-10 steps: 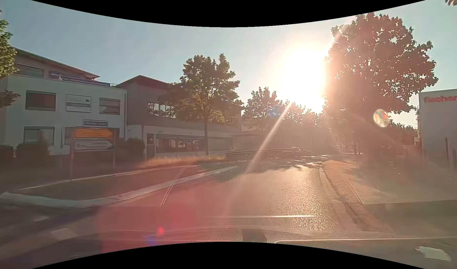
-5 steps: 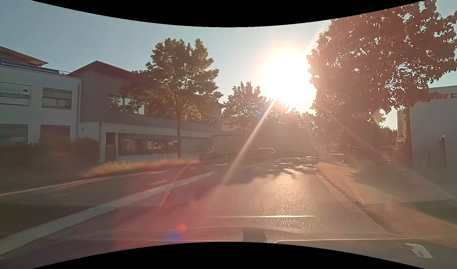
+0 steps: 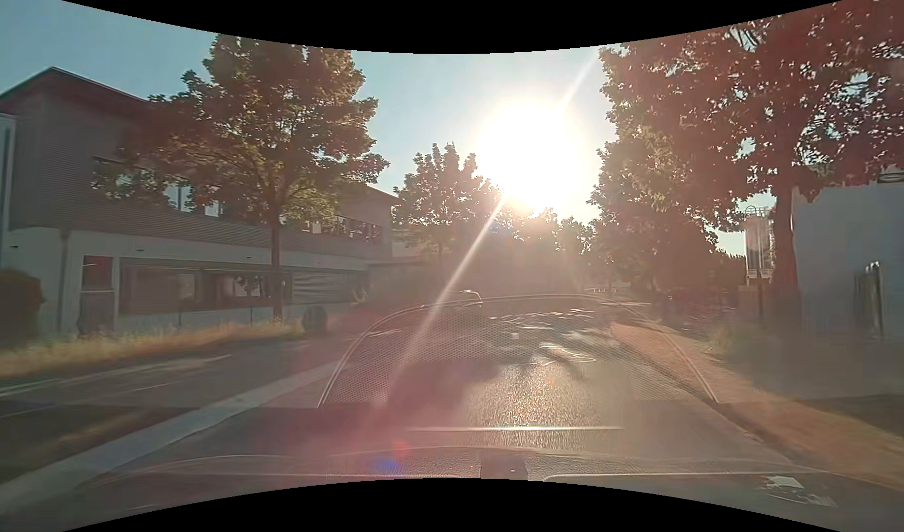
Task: Follow the waypoints while adhering to traffic rules and regulations
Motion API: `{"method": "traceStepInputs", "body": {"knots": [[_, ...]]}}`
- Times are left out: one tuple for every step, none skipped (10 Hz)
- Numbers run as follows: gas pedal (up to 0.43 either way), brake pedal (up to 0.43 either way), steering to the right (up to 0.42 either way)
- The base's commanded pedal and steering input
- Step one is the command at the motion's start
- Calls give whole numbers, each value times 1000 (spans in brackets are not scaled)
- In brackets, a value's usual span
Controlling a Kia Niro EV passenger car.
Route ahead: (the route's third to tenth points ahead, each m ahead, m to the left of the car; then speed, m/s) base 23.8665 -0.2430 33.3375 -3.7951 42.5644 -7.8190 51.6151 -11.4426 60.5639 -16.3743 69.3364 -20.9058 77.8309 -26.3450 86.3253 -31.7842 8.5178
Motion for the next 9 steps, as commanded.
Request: {"method": "traceStepInputs", "body": {"knots": [[228, 0, 90], [228, 0, 89], [228, 0, 87], [228, 0, 84], [220, 0, 80], [220, 0, 78], [220, 0, 75], [197, 0, 71], [197, 0, 67]]}}
